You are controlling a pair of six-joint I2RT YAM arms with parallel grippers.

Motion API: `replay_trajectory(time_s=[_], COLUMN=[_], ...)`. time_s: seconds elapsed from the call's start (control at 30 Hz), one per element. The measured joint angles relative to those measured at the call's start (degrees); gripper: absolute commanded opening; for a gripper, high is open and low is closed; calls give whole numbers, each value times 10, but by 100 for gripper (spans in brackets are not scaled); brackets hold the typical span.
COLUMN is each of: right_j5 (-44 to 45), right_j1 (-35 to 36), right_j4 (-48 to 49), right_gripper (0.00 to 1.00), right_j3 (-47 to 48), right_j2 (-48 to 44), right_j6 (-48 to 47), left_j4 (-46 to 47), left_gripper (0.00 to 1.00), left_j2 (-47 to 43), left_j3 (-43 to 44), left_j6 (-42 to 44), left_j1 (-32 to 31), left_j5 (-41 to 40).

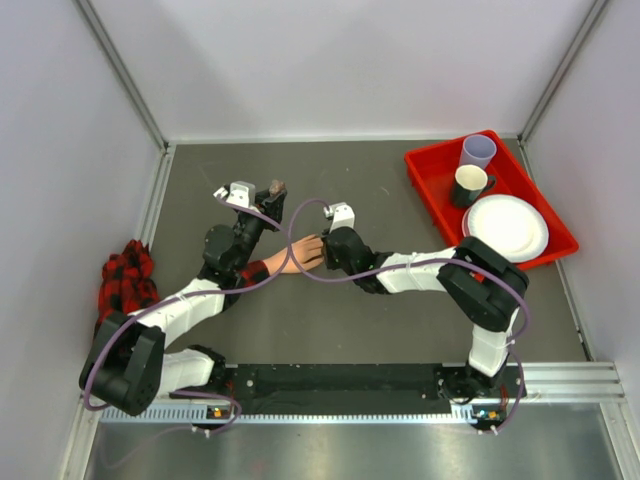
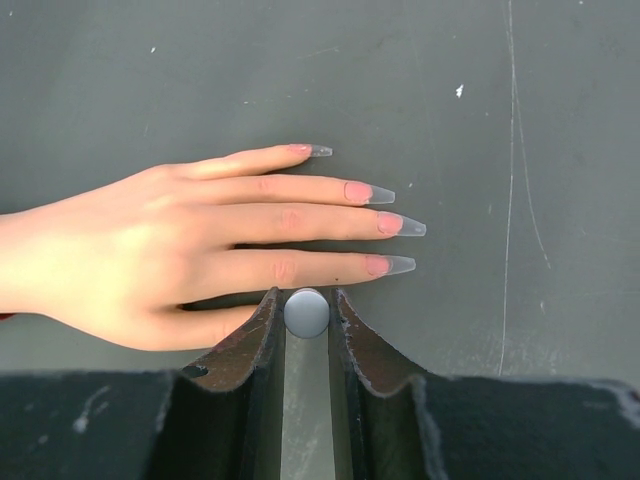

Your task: Paint the nails

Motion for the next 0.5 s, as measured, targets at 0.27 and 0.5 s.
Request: replay_trajectory(time_s=[0.27, 0.5], right_j5=[4, 0], right_j1=[-2, -2], right_j4=[0, 2], right_gripper=[0, 0], right_j3=[0, -12], right_j2=[0, 0], right_j6=[1, 7], left_j4=[0, 0], left_gripper=[0, 0], left_j2=[0, 0], left_j3=[0, 0], left_j6=[0, 0], left_j1=[0, 0], left_j5=[0, 0])
